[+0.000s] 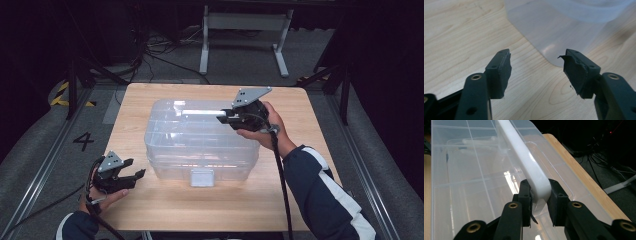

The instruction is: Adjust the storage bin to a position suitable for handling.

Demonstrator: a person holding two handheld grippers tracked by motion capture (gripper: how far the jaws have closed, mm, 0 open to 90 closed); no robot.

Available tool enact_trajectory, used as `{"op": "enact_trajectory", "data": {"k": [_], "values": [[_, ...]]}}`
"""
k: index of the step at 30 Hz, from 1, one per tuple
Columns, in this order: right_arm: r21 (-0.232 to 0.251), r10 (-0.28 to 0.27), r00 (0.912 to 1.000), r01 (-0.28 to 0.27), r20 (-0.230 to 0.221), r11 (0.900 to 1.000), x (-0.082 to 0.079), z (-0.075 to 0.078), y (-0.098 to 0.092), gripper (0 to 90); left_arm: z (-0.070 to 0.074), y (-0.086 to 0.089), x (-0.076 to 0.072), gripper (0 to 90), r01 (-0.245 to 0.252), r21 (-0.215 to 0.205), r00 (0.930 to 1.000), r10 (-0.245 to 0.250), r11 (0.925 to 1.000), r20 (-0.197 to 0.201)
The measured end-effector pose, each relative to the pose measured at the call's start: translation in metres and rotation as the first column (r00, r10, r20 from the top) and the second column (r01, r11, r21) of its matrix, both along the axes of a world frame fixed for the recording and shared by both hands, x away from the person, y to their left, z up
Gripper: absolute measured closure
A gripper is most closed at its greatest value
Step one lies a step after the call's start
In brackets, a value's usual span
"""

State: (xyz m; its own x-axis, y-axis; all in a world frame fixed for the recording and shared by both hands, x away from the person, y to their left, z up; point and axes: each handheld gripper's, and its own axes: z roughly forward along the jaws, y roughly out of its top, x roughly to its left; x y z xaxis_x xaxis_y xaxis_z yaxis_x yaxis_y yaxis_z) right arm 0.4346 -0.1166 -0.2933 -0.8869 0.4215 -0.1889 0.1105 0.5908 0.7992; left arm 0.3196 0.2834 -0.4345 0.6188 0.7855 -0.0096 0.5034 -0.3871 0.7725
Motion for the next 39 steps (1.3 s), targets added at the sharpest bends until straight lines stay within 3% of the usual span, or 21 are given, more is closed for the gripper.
{"op": "enact_trajectory", "data": {"k": [6, 7, 10, 16, 18, 27, 30, 32, 39], "values": [[-0.010, -0.010, 1.0000, 0.010, 0.000, 1.000, 0.003, 0.004, 0.002, 74.4, 0.019, -0.009, -0.003, 46.8, 0.033, -0.025, 0.9979, -0.031, 0.9992, 0.057], [-0.012, -0.010, 0.9999, 0.010, -0.003, 1.000, 0.004, 0.006, 0.002, 74.1, 0.026, -0.010, -0.003, 52.1, 0.047, -0.037, 0.9963, -0.044, 0.9982, 0.074], [-0.012, -0.013, 0.9999, 0.013, -0.004, 1.000, 0.006, 0.007, 0.002, 73.8, 0.031, -0.013, -0.003, 56.4, 0.050, -0.054, 0.9962, -0.046, 0.9973, 0.074], [-0.027, -0.020, 0.9998, 0.020, -0.003, 0.999, 0.008, 0.012, 0.003, 73.1, 0.039, -0.023, -0.004, 73.5, 0.079, -0.011, 0.9896, -0.077, 0.9968, 0.122], [-0.033, -0.017, 0.9999, 0.017, -0.002, 0.999, 0.009, 0.012, 0.003, 73.0, 0.041, -0.024, -0.004, 80.0, 0.086, -0.014, 0.9873, -0.084, 0.9962, 0.135], [-0.021, -0.031, 0.9995, 0.031, 0.003, 0.999, 0.008, 0.012, 0.003, 72.1, 0.042, -0.024, -0.001, 85.4, 0.085, -0.026, 0.9862, -0.081, 0.9960, 0.144], [-0.015, -0.064, 0.9971, 0.064, 0.042, 0.998, 0.003, 0.014, 0.001, 61.9, 0.040, -0.027, 0.000, 85.5, 0.089, -0.019, 0.9864, -0.086, 0.9958, 0.140], [-0.025, -0.077, 0.9951, 0.078, 0.062, 0.997, -0.001, 0.016, -0.002, 61.8, 0.041, -0.028, 0.000, 85.6, 0.094, -0.009, 0.9856, -0.092, 0.9955, 0.142], [0.032, -0.138, 0.9858, 0.136, 0.095, 0.990, -0.011, 0.023, -0.038, 52.5, 0.042, -0.030, -0.001, 86.5, 0.082, 0.013, 0.9835, -0.083, 0.9965, 0.160]]}}
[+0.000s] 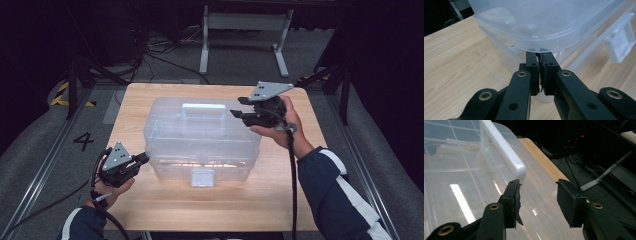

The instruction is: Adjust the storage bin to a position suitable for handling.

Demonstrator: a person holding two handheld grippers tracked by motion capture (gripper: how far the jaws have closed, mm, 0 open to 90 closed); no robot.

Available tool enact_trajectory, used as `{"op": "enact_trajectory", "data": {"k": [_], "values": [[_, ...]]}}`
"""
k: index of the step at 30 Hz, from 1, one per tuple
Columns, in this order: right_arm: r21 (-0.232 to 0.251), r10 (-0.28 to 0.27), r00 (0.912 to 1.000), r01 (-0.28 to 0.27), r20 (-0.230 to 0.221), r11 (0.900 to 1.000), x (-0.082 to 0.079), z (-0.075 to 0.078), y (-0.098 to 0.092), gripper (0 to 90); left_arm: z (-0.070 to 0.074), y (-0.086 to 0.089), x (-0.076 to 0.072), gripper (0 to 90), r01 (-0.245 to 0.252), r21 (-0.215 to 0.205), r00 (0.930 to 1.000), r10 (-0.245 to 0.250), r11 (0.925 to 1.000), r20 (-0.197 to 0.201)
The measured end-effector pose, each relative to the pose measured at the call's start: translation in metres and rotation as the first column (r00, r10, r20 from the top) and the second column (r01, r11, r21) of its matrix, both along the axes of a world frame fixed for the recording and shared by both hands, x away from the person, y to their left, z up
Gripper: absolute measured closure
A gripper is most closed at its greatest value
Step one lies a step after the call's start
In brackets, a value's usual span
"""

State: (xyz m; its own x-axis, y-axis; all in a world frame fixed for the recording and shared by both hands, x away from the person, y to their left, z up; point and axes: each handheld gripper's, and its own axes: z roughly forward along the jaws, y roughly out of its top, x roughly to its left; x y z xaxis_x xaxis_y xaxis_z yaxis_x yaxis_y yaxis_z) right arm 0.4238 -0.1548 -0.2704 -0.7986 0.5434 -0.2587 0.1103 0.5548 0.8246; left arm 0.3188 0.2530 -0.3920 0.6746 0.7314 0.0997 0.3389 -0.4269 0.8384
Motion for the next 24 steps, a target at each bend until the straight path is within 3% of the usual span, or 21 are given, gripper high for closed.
{"op": "enact_trajectory", "data": {"k": [2, 7, 13, 18, 24], "values": [[0.017, -0.029, 0.9995, 0.029, 0.016, 0.999, -0.002, 0.000, -0.014, 50.0, 0.001, 0.001, 0.001, 86.5, 0.004, 0.000, 1.0000, -0.004, 1.0000, 0.006], [0.055, -0.094, 0.9955, 0.094, 0.007, 0.994, -0.006, -0.009, -0.053, 46.5, 0.003, 0.002, 0.002, 86.6, 0.006, -0.003, 0.9999, -0.006, 1.0000, 0.009], [0.052, -0.152, 0.9877, 0.154, -0.039, 0.987, -0.009, -0.037, -0.093, 46.1, 0.007, 0.002, 0.004, 86.7, 0.006, -0.004, 0.9998, -0.006, 1.0000, 0.018], [0.030, -0.157, 0.9853, 0.159, -0.067, 0.987, -0.013, -0.066, -0.110, 45.8, 0.010, 0.002, 0.005, 86.8, 0.002, -0.014, 0.9996, -0.002, 0.9999, 0.029], [0.037, -0.109, 0.9896, 0.113, -0.094, 0.993, -0.021, -0.098, -0.112, 42.8, 0.018, 0.002, 0.008, 86.7, 0.004, -0.019, 0.9985, -0.003, 0.9998, 0.054]]}}
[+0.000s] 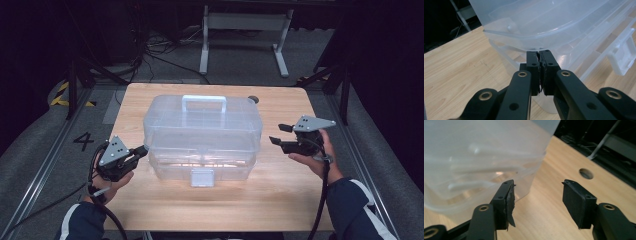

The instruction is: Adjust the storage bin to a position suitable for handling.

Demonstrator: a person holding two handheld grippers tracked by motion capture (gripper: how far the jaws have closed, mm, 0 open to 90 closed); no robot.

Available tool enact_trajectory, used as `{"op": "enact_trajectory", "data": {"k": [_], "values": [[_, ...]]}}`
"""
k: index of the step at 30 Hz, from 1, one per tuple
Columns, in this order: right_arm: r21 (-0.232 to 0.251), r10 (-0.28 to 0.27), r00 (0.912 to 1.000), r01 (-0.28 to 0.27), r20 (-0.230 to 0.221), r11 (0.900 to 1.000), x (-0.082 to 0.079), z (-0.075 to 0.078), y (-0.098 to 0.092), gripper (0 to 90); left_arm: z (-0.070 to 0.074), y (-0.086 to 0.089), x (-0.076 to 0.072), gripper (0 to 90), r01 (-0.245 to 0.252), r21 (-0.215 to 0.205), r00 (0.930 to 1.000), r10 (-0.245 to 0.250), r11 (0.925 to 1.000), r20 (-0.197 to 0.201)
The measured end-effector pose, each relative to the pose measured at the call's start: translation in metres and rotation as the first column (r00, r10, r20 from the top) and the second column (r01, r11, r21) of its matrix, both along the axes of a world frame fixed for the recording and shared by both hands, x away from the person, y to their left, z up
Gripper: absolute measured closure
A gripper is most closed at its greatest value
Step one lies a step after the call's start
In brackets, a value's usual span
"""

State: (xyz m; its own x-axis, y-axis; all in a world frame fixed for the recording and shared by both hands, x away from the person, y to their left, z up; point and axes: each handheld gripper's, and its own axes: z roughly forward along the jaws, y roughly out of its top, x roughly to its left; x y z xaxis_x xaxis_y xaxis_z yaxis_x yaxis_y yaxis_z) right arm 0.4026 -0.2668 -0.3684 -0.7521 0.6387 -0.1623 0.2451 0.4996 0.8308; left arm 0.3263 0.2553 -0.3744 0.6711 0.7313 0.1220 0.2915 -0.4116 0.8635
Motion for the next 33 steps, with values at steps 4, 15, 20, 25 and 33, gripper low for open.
{"op": "enact_trajectory", "data": {"k": [4, 15, 20, 25, 33], "values": [[0.030, 0.038, 0.9992, -0.037, -0.012, 0.999, -0.003, -0.017, 0.005, 40.1, 0.001, 0.000, 0.000, 86.7, -0.002, -0.008, 1.0000, 0.002, 1.0000, 0.001], [0.088, 0.059, 0.9965, -0.064, 0.058, 0.994, -0.008, -0.017, 0.025, 39.7, 0.000, 0.000, 0.000, 86.3, -0.003, -0.010, 1.0000, 0.003, 0.9999, 0.004], [0.120, 0.060, 0.9950, -0.069, 0.080, 0.990, -0.009, -0.018, 0.028, 40.3, -0.001, -0.001, -0.001, 85.7, -0.005, -0.011, 0.9999, 0.005, 0.9999, 0.011], [0.137, 0.050, 0.9939, -0.063, 0.098, 0.989, -0.011, -0.021, 0.031, 41.0, -0.003, 0.005, -0.005, 82.7, -0.021, -0.010, 0.9996, 0.021, 0.9997, 0.018], [0.180, 0.039, 0.9868, -0.067, 0.157, 0.981, -0.018, -0.015, 0.032, 43.9, -0.010, 0.015, -0.009, 79.7, -0.064, 0.017, 0.9979, 0.064, 0.9978, 0.008]]}}
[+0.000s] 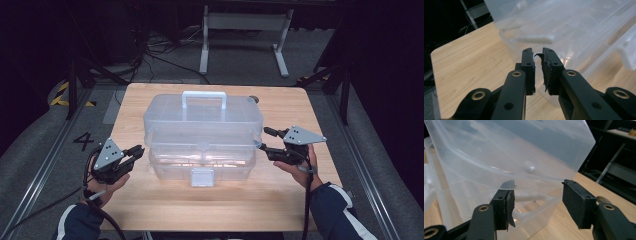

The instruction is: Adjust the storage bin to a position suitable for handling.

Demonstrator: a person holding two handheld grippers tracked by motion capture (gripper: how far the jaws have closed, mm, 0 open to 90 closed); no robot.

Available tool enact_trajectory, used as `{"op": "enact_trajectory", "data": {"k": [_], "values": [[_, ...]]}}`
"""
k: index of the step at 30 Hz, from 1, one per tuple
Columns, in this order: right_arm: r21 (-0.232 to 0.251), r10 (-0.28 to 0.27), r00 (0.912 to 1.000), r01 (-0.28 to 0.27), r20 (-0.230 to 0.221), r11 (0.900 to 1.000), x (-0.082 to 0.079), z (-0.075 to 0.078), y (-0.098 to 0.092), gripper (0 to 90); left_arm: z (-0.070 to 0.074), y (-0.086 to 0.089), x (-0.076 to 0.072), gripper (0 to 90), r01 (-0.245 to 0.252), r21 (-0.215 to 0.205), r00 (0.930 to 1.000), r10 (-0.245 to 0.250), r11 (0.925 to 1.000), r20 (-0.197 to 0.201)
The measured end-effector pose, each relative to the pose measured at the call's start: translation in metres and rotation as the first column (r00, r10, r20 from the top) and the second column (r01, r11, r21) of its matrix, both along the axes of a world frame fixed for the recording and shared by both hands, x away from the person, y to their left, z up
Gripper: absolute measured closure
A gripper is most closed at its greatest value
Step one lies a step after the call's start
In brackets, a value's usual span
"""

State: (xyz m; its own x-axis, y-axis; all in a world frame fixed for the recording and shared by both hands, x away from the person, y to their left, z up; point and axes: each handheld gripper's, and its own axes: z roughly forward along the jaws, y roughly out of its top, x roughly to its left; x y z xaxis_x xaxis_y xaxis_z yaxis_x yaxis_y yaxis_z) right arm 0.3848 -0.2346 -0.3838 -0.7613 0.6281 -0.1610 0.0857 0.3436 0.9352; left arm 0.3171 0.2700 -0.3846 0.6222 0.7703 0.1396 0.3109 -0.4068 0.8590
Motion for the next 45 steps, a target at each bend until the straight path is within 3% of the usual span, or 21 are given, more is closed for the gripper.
{"op": "enact_trajectory", "data": {"k": [7, 12, 15, 22, 25, 26, 30, 31, 32, 35, 40, 45], "values": [[0.003, -0.010, 0.9965, 0.010, 0.083, 1.000, -0.007, 0.008, 0.005, 50.4, -0.023, 0.018, -0.008, 70.6, -0.039, 0.030, 0.9971, 0.041, 0.9988, -0.065], [0.025, -0.025, 0.9940, 0.022, 0.107, 0.999, -0.009, 0.013, 0.008, 56.8, -0.043, 0.026, -0.011, 65.4, -0.040, 0.058, 0.9920, 0.047, 0.9975, -0.118], [0.028, -0.051, 0.9908, 0.047, 0.125, 0.998, -0.010, 0.016, 0.011, 60.1, -0.056, 0.030, -0.010, 58.0, -0.056, 0.101, 0.9838, 0.072, 0.9933, -0.164], [0.061, -0.082, 0.9850, 0.073, 0.152, 0.995, -0.008, 0.020, 0.014, 65.8, -0.071, 0.034, -0.008, 40.9, -0.054, 0.043, 0.9705, 0.063, 0.9976, -0.233], [0.070, -0.096, 0.9815, 0.085, 0.166, 0.994, -0.006, 0.023, 0.016, 67.0, -0.076, 0.031, -0.006, 33.8, -0.067, 0.051, 0.9594, 0.078, 0.9964, -0.271], [0.075, -0.102, 0.9803, 0.091, 0.169, 0.993, -0.006, 0.024, 0.017, 67.5, -0.078, 0.030, -0.006, 32.6, -0.064, 0.057, 0.9543, 0.078, 0.9963, -0.288], [0.088, -0.132, 0.9745, 0.117, 0.181, 0.989, -0.003, 0.027, 0.020, 68.5, -0.084, 0.027, -0.003, 29.4, -0.051, 0.058, 0.9484, 0.066, 0.9970, -0.310], [0.088, -0.143, 0.9719, 0.129, 0.186, 0.988, -0.003, 0.028, 0.021, 68.7, -0.085, 0.027, -0.003, 28.9, -0.047, 0.057, 0.9463, 0.063, 0.9973, -0.317], [0.088, -0.150, 0.9700, 0.135, 0.191, 0.987, -0.002, 0.029, 0.022, 68.8, -0.087, 0.027, -0.003, 28.2, -0.044, 0.043, 0.9398, 0.056, 0.9981, -0.337], [0.098, -0.173, 0.9653, 0.156, 0.196, 0.983, 0.001, 0.032, 0.024, 69.7, -0.091, 0.027, -0.001, 27.0, -0.028, 0.054, 0.9351, 0.045, 0.9982, -0.352], [0.107, -0.205, 0.9594, 0.187, 0.194, 0.977, 0.007, 0.038, 0.027, 70.5, -0.093, 0.020, -0.003, 22.2, 0.005, 0.092, 0.9398, 0.027, 0.9958, -0.341], [0.104, -0.225, 0.9553, 0.208, 0.191, 0.972, 0.015, 0.044, 0.031, 69.5, -0.096, 0.021, -0.003, 17.3, 0.027, 0.089, 0.9510, 0.002, 0.9957, -0.309]]}}
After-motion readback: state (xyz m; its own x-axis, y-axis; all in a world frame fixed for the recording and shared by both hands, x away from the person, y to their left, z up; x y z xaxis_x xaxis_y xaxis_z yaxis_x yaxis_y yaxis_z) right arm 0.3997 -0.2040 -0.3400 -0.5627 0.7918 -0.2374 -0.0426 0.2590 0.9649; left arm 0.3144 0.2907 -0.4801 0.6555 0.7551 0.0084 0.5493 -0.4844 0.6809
